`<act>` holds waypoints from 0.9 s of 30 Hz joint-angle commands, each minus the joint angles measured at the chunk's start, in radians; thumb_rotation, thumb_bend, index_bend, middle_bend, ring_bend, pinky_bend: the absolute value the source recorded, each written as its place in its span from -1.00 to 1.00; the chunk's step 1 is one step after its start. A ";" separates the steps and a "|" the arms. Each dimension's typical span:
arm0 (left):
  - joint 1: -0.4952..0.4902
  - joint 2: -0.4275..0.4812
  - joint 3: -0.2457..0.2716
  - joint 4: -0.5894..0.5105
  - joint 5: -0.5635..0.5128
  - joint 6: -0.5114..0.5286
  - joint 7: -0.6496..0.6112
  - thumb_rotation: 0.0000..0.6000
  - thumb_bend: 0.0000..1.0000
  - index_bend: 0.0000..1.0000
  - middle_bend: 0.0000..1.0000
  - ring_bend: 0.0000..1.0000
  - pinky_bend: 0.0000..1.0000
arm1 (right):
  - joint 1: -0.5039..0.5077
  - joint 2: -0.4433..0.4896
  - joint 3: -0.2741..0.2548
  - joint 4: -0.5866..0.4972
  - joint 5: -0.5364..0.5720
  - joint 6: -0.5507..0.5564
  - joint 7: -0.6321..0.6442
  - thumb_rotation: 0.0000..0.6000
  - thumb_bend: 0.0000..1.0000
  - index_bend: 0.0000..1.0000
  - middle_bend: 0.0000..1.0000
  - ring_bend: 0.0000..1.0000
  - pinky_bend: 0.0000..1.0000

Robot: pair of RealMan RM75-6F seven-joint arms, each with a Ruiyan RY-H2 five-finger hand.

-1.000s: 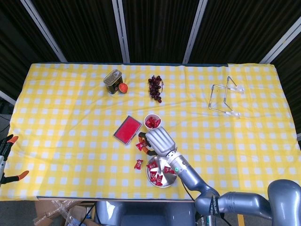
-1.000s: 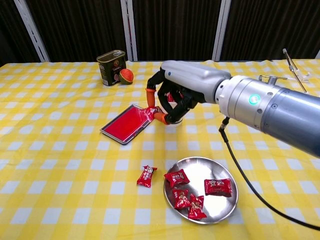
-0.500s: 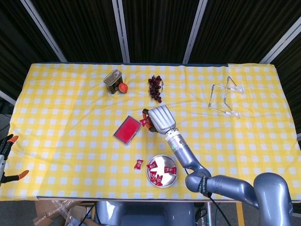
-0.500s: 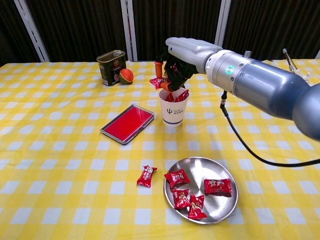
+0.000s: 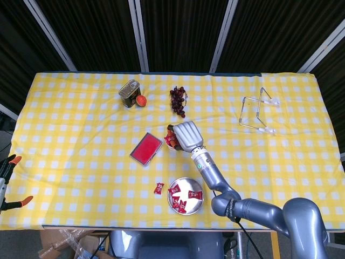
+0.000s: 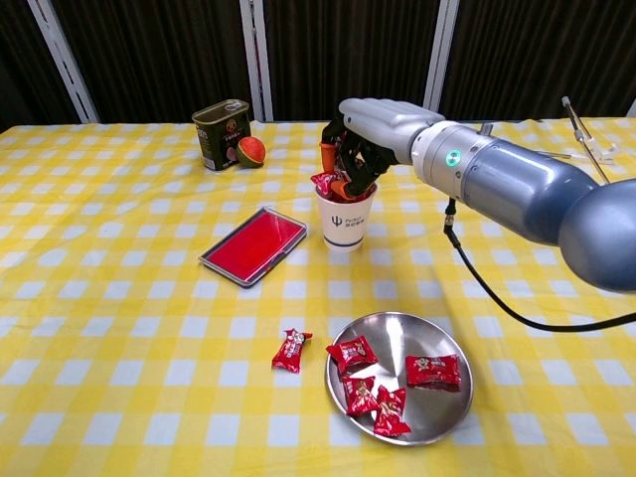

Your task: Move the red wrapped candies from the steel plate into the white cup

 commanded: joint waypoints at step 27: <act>0.003 -0.002 0.002 -0.002 0.009 0.009 0.001 1.00 -0.95 -1.00 -1.00 -1.00 -1.00 | -0.037 0.115 -0.080 -0.417 0.028 0.078 -0.202 1.00 -0.11 -0.26 0.38 0.60 0.83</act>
